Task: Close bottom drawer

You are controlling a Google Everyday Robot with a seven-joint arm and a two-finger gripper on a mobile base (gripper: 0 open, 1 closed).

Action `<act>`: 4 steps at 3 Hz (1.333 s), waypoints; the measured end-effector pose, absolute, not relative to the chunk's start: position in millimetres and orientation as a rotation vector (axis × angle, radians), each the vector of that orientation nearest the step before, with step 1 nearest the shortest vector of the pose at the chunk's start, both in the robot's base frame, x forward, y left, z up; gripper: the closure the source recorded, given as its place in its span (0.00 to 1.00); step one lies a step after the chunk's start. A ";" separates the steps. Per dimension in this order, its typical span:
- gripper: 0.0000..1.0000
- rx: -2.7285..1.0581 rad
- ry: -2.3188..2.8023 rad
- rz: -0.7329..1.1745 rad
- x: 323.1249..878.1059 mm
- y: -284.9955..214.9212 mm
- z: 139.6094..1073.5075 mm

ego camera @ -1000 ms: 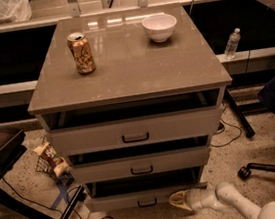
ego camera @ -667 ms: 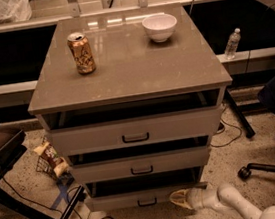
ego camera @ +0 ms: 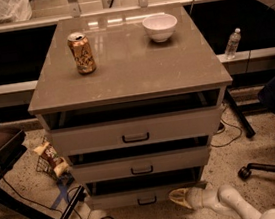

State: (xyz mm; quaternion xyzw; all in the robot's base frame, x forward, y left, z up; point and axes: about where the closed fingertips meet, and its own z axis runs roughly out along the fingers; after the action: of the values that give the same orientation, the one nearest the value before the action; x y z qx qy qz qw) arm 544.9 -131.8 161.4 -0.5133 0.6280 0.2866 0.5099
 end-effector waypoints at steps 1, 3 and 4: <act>1.00 -1.222 1.527 0.670 548.9 -131.2 160.5; 1.00 -1.139 1.529 0.622 576.9 -136.5 159.7; 1.00 -1.097 1.521 0.594 588.6 -139.9 156.7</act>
Offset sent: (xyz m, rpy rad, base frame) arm 0.0363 -0.0155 0.0001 0.0189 -0.0323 -0.1283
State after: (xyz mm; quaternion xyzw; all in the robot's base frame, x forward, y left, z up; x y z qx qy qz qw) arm 588.6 -139.9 156.7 -0.4643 0.6437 0.2515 0.5540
